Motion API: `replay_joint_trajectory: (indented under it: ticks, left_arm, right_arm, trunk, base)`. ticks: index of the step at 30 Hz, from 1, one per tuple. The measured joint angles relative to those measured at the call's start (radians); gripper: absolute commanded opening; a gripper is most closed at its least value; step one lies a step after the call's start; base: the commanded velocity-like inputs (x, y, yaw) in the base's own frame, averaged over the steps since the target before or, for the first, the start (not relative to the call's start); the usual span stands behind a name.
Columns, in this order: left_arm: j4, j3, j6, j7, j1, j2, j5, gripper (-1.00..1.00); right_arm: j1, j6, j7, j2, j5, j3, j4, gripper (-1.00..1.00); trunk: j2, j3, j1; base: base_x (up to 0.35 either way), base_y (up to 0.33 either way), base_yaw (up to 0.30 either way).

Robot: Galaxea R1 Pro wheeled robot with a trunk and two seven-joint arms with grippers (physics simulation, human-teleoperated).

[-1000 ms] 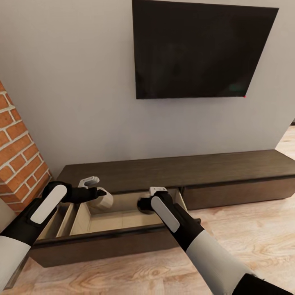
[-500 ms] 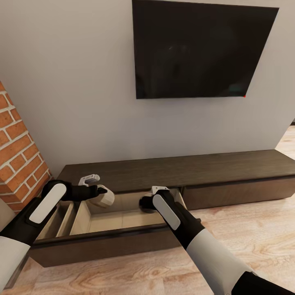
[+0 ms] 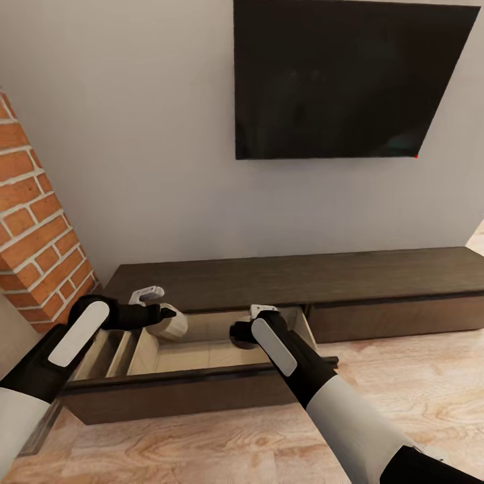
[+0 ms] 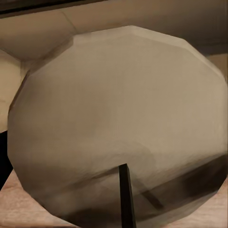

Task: Place each of the two pumpkins and all three candles from the living room inside a cabinet in the living room (use any cabinet), then make sure every cabinet is closed, and position the cauldron so it is next to a table in the living room.

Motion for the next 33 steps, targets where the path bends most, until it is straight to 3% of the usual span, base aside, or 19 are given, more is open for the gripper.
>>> replay_joint_trajectory:
  ticks: [11, 33]
  left_arm:
    - [0.000, -0.001, 0.000, 0.000, 0.000, 0.000, -0.001, -1.00]
    - [0.008, -0.003, 0.000, 0.000, 0.000, 0.000, -0.001, -1.00]
  right_arm:
    - [0.000, 0.000, 0.000, 0.000, 0.002, 0.002, -0.001, -1.00]
    - [0.000, -0.003, -0.001, 0.000, 0.004, 0.006, 0.000, -1.00]
  trunk:
    - [0.000, -0.010, 0.000]
    - [0.000, -0.011, 0.000]
  base:
    - [-0.001, -0.004, 0.190]
    - [0.080, 0.036, 0.010]
